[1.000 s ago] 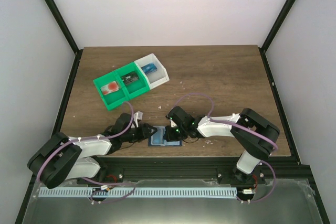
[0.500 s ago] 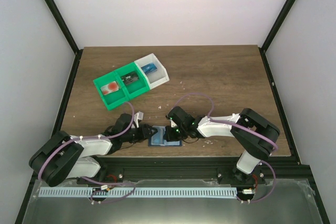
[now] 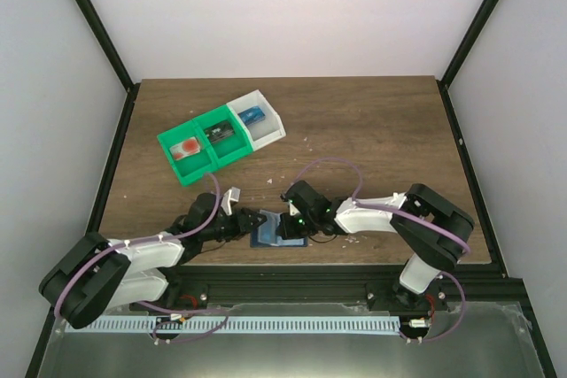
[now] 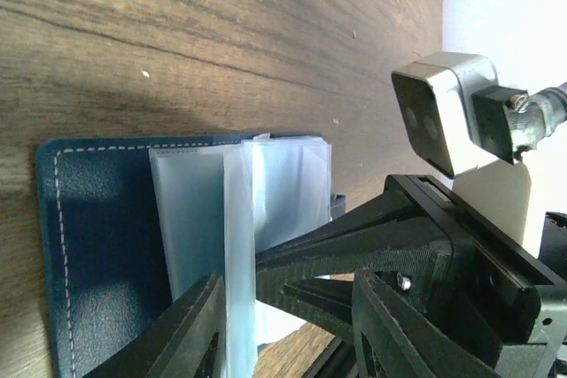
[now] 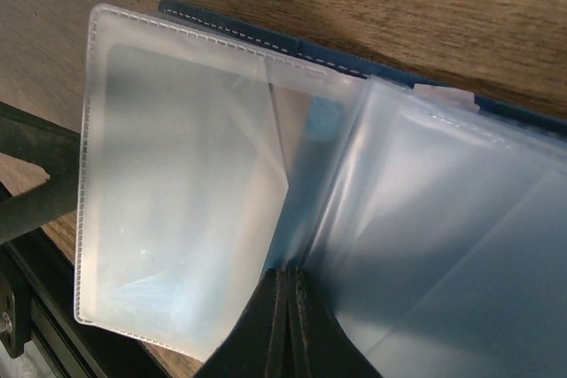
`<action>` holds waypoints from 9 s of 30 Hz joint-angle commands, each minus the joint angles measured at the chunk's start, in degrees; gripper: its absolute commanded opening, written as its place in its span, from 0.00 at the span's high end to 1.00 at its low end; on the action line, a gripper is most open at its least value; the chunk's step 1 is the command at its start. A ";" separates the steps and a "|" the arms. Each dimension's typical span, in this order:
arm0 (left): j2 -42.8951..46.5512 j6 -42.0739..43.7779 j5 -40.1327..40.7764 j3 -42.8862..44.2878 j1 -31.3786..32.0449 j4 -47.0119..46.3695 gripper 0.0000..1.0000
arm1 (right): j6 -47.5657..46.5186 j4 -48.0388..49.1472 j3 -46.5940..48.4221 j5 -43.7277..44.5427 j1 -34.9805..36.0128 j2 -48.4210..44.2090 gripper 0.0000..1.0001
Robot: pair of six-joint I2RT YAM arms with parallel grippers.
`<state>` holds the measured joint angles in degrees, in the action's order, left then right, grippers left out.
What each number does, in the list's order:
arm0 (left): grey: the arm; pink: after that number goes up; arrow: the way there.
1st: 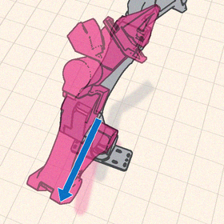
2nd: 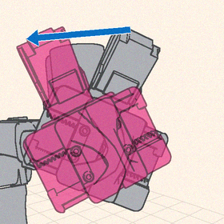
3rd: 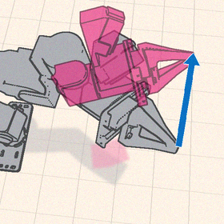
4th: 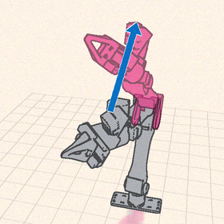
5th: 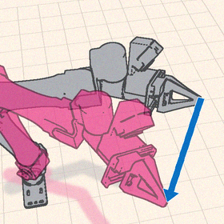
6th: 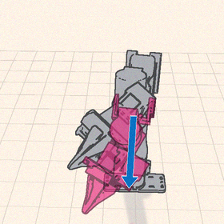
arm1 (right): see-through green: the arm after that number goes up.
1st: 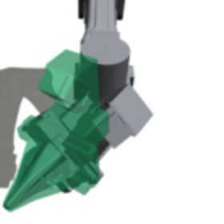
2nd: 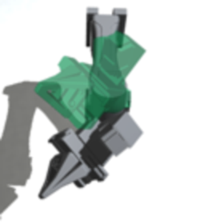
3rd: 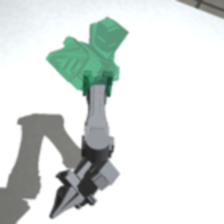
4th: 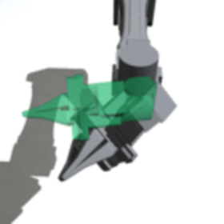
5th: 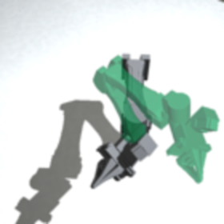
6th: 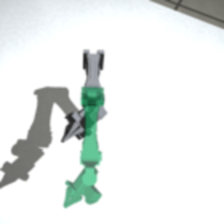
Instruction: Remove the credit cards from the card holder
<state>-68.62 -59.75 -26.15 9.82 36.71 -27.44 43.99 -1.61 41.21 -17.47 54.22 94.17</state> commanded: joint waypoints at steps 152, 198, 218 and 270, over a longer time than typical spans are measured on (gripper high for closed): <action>-10.30 -4.22 2.96 0.33 5.03 -7.68 1.00 | 0.28 3.25 -15.16 9.11 -2.66 -12.18 0.87; 20.42 0.52 -24.56 0.42 3.55 0.11 1.00 | -17.64 -8.77 -4.62 -40.27 -17.48 -29.99 0.66; 19.38 1.65 -25.15 0.63 3.50 0.22 1.00 | -16.82 -6.30 -6.99 -42.40 -17.46 -29.22 0.70; 35.23 -9.79 7.96 5.81 3.26 8.57 0.22 | 21.08 28.36 -4.98 -20.09 -17.83 -28.16 1.00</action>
<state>-33.34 -59.13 -16.67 18.74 40.05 -2.90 53.65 14.98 36.58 -40.29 36.82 67.16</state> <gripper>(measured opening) 0.829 0.015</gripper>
